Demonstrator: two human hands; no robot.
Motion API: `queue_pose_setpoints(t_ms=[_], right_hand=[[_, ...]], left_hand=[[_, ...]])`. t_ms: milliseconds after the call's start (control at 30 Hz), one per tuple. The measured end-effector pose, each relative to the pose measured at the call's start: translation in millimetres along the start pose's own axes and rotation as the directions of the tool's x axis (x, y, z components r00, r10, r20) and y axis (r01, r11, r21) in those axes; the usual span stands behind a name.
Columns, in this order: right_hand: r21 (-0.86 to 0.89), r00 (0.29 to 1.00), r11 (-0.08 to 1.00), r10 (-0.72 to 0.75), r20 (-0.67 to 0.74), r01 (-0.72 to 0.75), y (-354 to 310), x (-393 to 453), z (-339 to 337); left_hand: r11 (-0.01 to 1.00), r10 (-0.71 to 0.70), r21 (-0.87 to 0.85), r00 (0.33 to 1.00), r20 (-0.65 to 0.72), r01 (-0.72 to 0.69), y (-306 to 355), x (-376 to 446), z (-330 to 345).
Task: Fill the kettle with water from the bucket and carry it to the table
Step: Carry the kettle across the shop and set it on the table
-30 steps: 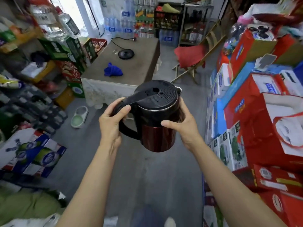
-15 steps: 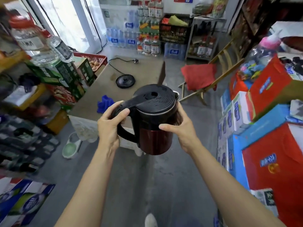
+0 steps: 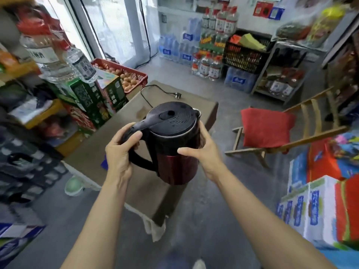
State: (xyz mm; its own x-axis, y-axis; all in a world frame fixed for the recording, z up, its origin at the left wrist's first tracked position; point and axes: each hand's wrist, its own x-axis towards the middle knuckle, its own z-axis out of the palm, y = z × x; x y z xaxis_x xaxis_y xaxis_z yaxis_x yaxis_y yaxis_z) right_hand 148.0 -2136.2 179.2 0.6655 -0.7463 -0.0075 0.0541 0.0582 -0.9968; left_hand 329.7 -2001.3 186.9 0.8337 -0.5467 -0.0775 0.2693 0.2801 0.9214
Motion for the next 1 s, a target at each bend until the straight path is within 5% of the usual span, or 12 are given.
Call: queue_pose_setpoints(t_ms=[600,1000], right_hand=[[-0.035,0.952,0.995,0.103,0.288,-0.097,45.9,296.0,23.8],[-0.107,0.857,0.986,0.166,0.489,-0.130,76.8,398.1,32.3]], left_hand=[[0.999,0.026,0.053,0.960,-0.278,-0.012,-27.5,227.1,25.2],[0.997,0.073,0.048,0.891,-0.448,-0.058,-63.5,280.3,22.6]])
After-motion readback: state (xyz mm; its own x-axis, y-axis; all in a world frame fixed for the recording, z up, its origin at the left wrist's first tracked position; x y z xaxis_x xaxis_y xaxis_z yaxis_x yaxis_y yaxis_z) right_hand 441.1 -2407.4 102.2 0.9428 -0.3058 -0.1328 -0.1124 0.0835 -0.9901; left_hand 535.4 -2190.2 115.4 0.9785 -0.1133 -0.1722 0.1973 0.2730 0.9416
